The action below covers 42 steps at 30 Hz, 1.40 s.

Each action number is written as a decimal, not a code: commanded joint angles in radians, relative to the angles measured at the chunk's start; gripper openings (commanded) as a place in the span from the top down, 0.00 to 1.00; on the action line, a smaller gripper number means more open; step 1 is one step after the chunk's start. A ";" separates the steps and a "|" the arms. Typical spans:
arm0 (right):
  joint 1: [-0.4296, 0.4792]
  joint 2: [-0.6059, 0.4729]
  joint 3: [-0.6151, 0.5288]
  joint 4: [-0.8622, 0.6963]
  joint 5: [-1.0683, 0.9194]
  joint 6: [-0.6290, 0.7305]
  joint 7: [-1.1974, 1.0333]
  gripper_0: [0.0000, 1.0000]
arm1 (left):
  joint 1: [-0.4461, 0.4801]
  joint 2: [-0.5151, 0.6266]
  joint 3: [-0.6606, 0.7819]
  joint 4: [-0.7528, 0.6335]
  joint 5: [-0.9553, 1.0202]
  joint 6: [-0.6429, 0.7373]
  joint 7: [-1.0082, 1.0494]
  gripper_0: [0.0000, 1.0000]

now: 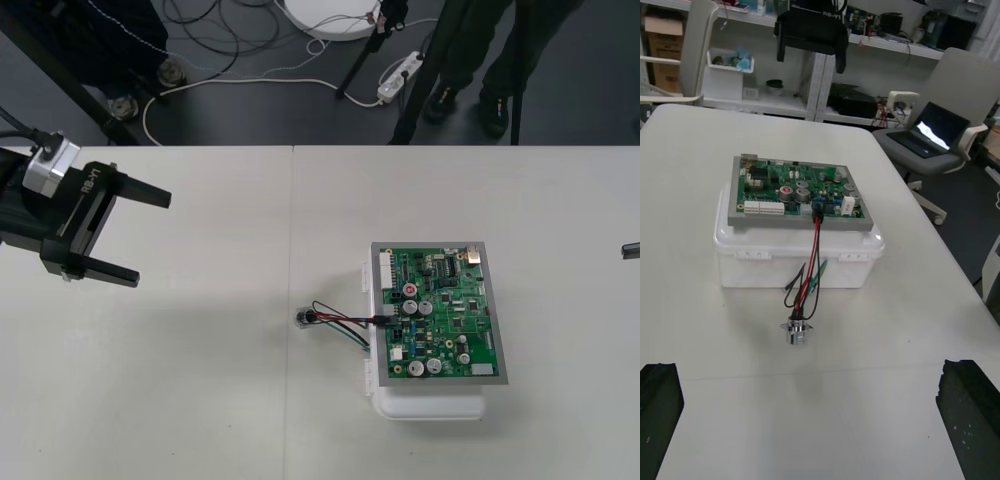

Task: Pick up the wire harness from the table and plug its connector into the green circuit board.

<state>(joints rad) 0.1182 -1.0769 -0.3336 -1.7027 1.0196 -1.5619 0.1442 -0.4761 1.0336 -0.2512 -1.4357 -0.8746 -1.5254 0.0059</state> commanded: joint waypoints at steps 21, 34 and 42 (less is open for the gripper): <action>0.017 -0.052 -0.068 -0.138 0.066 -0.009 -0.209 0.00 | 0.264 0.137 0.287 -0.325 0.020 -0.045 0.146 0.00; 0.018 -0.040 -0.071 -0.134 0.045 -0.009 -0.198 0.00 | 0.453 0.137 0.372 -0.471 0.019 -0.036 0.183 0.00; 0.018 -0.040 -0.068 -0.134 0.063 -0.009 -0.190 0.00 | 0.539 0.135 0.412 -0.539 0.008 -0.009 0.198 0.00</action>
<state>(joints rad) 0.1219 -1.0888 -0.3695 -1.8200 1.0792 -1.5624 -0.0346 0.0124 1.1243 0.1219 -1.9334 -0.8718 -1.5323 0.1325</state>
